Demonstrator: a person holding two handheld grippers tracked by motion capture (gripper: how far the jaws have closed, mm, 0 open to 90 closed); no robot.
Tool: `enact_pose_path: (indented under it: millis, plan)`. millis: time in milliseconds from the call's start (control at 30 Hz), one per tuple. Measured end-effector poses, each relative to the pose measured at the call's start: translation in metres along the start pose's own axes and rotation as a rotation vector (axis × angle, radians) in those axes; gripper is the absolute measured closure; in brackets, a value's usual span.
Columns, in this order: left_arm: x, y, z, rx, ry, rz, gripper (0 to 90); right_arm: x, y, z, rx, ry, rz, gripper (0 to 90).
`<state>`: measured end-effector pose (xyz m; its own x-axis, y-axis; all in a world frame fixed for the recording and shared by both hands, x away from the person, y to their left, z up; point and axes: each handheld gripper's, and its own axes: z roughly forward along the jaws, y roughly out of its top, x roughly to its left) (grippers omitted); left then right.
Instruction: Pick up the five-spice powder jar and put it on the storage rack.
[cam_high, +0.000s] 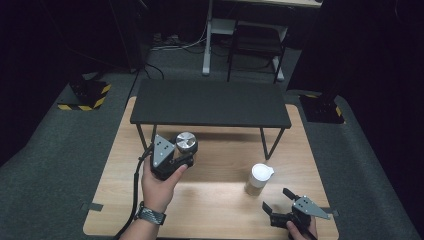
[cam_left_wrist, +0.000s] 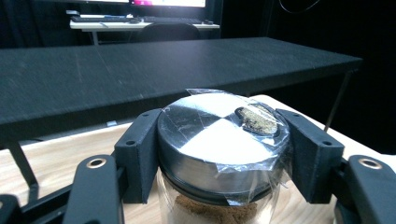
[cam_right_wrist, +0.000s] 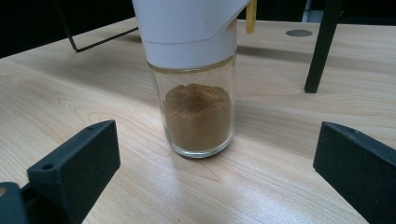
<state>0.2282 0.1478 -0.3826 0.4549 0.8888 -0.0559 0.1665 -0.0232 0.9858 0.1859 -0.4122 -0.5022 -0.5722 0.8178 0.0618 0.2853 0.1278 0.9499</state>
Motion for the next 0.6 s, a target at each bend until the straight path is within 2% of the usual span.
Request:
enact_pose_path:
  millis: [300, 600]
  plan:
    - [0.001, 0.028, -0.003, -0.02, 0.021, 0.009, 35.0, 0.0, 0.0, 0.0, -0.001, 0.001, 0.001, 0.5]
    - [0.005, 0.048, -0.001, -0.033, 0.033, -0.004, 35.0, 0.0, 0.0, 0.0, -0.003, 0.001, 0.003, 0.4]
